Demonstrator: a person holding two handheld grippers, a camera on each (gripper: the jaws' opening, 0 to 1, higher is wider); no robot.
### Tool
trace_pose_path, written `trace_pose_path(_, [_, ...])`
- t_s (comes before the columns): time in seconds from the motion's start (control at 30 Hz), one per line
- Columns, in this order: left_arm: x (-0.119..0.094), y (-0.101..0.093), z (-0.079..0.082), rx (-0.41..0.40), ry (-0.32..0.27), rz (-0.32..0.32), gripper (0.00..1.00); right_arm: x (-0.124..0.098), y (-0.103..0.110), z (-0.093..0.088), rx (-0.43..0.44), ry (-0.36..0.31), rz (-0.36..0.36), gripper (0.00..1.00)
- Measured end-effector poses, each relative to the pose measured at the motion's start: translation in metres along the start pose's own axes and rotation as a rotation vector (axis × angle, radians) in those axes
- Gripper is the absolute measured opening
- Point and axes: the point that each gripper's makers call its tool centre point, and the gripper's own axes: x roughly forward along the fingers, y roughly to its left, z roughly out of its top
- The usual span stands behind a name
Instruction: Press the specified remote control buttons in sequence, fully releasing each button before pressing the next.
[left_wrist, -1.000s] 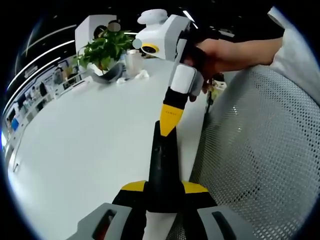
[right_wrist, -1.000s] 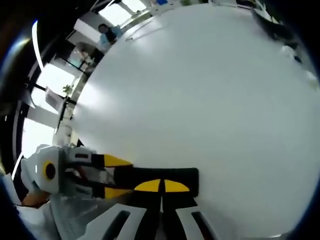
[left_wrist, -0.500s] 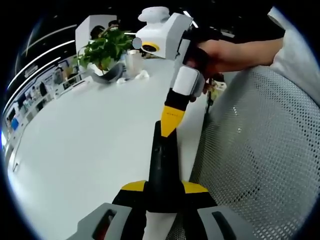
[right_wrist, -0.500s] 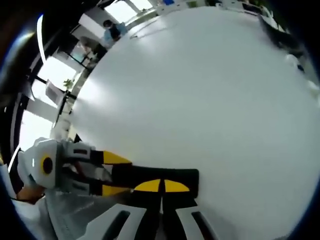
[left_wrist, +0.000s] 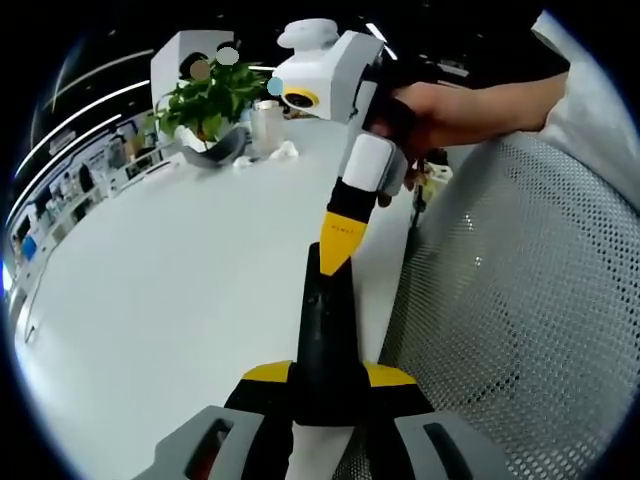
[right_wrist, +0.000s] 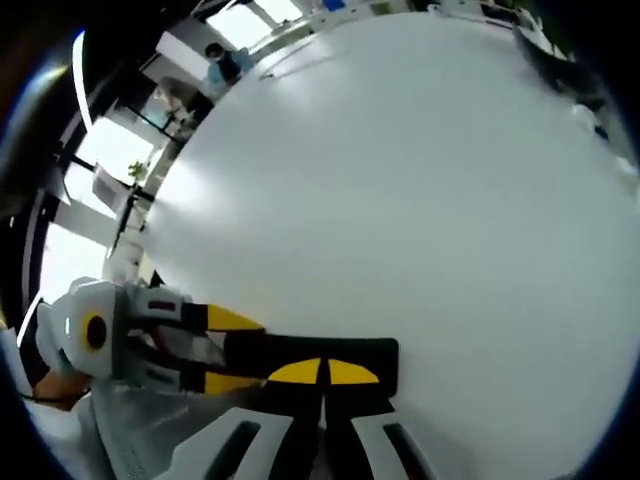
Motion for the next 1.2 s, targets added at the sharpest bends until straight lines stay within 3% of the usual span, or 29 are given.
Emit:
trace_pose_path(0.33, [0.0000, 0.0003, 0.0000, 0.002, 0.003, 0.004, 0.24, 0.0012, 0.0000, 0.0006, -0.086, 0.009, -0.084, 0.00])
trace_pose_path(0.57, [-0.0001, 0.0005, -0.0003, -0.002, 0.005, 0.009, 0.25, 0.0009, -0.0004, 0.0022, -0.118, -0.028, -0.063, 0.00])
trace_pose_path(0.73, [0.0001, 0.0002, -0.0004, -0.001, 0.005, 0.009, 0.25, 0.0001, -0.0012, 0.0031, -0.057, -0.025, -0.032, 0.00])
trace_pose_path(1.2, [-0.0004, 0.0001, -0.0004, -0.001, 0.005, 0.010, 0.25, 0.0004, 0.0008, 0.0025, -0.106, -0.021, -0.066, 0.00])
